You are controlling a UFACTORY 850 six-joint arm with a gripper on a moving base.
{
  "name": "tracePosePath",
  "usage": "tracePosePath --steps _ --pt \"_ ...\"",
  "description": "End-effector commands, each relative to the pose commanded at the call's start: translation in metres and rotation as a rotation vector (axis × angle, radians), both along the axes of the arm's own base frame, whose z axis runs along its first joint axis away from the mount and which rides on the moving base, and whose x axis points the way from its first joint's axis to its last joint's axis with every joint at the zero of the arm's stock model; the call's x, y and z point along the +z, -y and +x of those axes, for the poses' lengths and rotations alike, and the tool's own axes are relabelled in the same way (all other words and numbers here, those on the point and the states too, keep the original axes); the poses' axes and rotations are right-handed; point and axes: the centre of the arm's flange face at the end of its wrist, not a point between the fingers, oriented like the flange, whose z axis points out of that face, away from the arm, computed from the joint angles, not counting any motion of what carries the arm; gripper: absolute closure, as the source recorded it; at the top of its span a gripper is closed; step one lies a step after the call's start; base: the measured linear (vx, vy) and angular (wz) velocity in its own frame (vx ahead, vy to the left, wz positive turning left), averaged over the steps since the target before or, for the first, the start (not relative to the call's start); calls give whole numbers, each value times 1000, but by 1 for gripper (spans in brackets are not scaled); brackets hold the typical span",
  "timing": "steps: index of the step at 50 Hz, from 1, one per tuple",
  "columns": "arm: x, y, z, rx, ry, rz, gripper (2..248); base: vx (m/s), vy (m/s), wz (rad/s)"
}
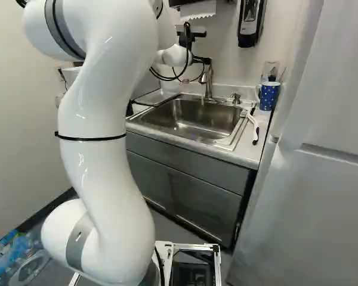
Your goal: Rinse the cup and place it in the tray
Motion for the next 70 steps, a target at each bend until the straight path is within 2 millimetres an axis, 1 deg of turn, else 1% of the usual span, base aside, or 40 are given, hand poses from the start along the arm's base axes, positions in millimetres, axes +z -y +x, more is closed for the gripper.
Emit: tracePosePath --steps 14,21,47,70 --pt "0 0 0 0 0 0 3 0 0 0" --pt "1 -1 -6 0 -3 1 3 0 0 0" --pt "6 -3 -56 -10 -24 4 3 0 0 0" --pt "9 5 -101 -37 -36 7 3 0 0 0"
